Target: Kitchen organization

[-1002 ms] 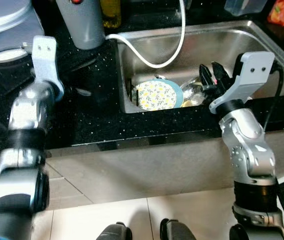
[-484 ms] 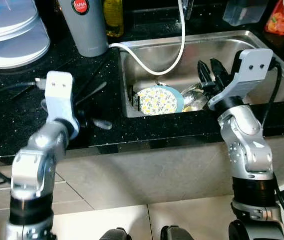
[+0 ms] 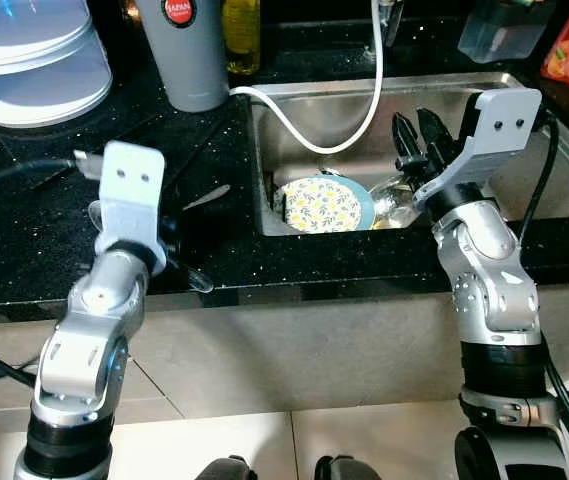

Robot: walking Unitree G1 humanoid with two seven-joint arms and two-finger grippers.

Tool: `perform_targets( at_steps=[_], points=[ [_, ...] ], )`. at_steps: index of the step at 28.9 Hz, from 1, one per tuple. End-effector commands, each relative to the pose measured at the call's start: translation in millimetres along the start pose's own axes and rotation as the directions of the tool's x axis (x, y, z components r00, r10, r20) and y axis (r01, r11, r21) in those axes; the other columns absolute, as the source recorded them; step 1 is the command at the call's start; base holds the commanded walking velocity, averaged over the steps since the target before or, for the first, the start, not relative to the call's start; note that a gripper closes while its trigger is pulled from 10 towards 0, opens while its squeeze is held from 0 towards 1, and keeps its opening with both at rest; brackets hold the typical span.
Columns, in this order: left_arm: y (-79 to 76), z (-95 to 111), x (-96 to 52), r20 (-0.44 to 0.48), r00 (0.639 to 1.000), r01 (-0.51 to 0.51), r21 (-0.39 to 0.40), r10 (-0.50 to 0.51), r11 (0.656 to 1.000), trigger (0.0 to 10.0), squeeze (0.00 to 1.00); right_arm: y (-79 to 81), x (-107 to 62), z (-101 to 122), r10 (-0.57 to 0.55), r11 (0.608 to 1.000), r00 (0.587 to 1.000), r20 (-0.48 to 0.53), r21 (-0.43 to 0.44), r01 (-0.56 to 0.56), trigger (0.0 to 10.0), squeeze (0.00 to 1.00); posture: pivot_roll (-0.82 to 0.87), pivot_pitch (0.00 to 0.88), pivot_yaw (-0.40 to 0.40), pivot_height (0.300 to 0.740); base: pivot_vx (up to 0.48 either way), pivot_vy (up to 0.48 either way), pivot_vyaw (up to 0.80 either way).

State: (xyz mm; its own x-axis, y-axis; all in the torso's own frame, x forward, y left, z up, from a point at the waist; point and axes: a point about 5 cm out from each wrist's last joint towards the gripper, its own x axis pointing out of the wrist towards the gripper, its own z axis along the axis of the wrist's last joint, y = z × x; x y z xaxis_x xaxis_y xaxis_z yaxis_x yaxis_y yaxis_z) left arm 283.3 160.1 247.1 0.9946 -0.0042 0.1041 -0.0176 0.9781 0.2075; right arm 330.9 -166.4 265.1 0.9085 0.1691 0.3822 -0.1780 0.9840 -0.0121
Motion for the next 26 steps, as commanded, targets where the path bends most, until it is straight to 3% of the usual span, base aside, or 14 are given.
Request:
perform_targets(
  at_steps=[1, 5, 9, 13, 14, 17, 20, 23, 25, 26],
  points=[
    [9.6, 4.0, 12.1, 0.016, 0.999, -0.046, -0.003, 0.046, 0.999, 10.0, 0.0, 0.5, 2.1, 1.5, 0.006, 1.0, 1.0, 0.017, 0.002, -0.006, 10.0, 0.0, 0.11, 0.029, 0.004, 0.74, 0.0, 0.0, 0.0],
    [19.3, 0.3, 32.7, -0.044, 0.997, -0.072, -0.076, 0.069, 0.994, 10.0, 0.0, 0.7, 3.6, 3.9, 0.008, 1.0, 1.0, 0.027, -0.001, -0.008, 10.0, 0.0, 0.1, 0.025, 0.003, 0.74, 0.0, 0.0, 0.0],
    [26.3, -20.2, 57.8, -0.194, 0.98, -0.091, -0.213, 0.049, 0.973, 10.0, 0.0, -1.3, 2.5, 6.3, 0.007, 1.0, 1.0, 0.03, -0.011, -0.007, 10.0, 0.0, 0.08, 0.034, -0.001, 0.74, 0.0, 0.0, 0.0],
    [24.9, -28.2, 67.9, -0.254, 0.967, -0.06, -0.232, -0.001, 0.971, 10.0, 0.0, -2.5, 0.9, 7.0, 0.004, 1.0, 1.0, 0.029, -0.016, -0.003, 10.0, 0.0, 0.07, 0.044, 0.005, 0.74, 0.0, 0.0, 0.0],
    [25.0, -29.8, 73.0, -0.29, 0.955, 0.007, -0.179, -0.06, 0.984, 10.0, 0.0, -4.3, -3.0, 7.5, -0.005, 1.0, 1.0, 0.026, -0.023, 0.006, 10.0, 0.0, 0.05, 0.058, 0.027, 0.74, 0.0, 0.0, 0.0],
    [25.4, -29.5, 73.0, -0.294, 0.952, 0.033, -0.16, -0.08, 0.987, 10.0, 0.0, -5.3, -4.6, 7.4, -0.011, 1.0, 1.0, 0.025, -0.025, 0.011, 10.0, 0.0, 0.05, 0.058, 0.027, 0.74, 0.0, 0.0, 0.0],
    [32.5, -33.2, 65.1, -0.308, 0.948, 0.07, -0.056, -0.084, 0.996, 10.0, 0.0, -8.4, -10.9, 6.6, -0.034, 0.999, 0.999, 0.023, -0.027, 0.034, 10.0, 0.0, 0.04, 0.068, 0.052, 0.74, 0.0, 0.0, 0.0],
    [34.2, -36.5, 60.0, -0.317, 0.944, 0.092, -0.009, -0.09, 0.996, 10.0, 0.0, -9.8, -13.6, 5.9, -0.044, 0.999, 0.999, 0.021, -0.027, 0.045, 10.0, 0.0, 0.05, 0.069, 0.053, 0.74, 0.0, 0.0, 0.0],
    [33.0, -42.2, 56.6, -0.344, 0.932, 0.1, -0.05, -0.112, 0.994, 10.0, 0.0, -9.7, -14.0, 5.2, -0.045, 0.999, 0.999, 0.02, -0.026, 0.045, 10.0, 0.0, 0.05, 0.069, 0.054, 0.74, 0.0, 0.0, 0.0],
    [32.9, -48.6, 54.2, -0.377, 0.918, 0.086, -0.109, -0.121, 0.99, 10.0, 0.0, -8.9, -13.5, 4.8, -0.041, 0.999, 0.999, 0.019, -0.025, 0.041, 10.0, 0.0, 0.05, 0.066, 0.056, 0.74, 0.0, 0.0, 0.0]
  ],
)
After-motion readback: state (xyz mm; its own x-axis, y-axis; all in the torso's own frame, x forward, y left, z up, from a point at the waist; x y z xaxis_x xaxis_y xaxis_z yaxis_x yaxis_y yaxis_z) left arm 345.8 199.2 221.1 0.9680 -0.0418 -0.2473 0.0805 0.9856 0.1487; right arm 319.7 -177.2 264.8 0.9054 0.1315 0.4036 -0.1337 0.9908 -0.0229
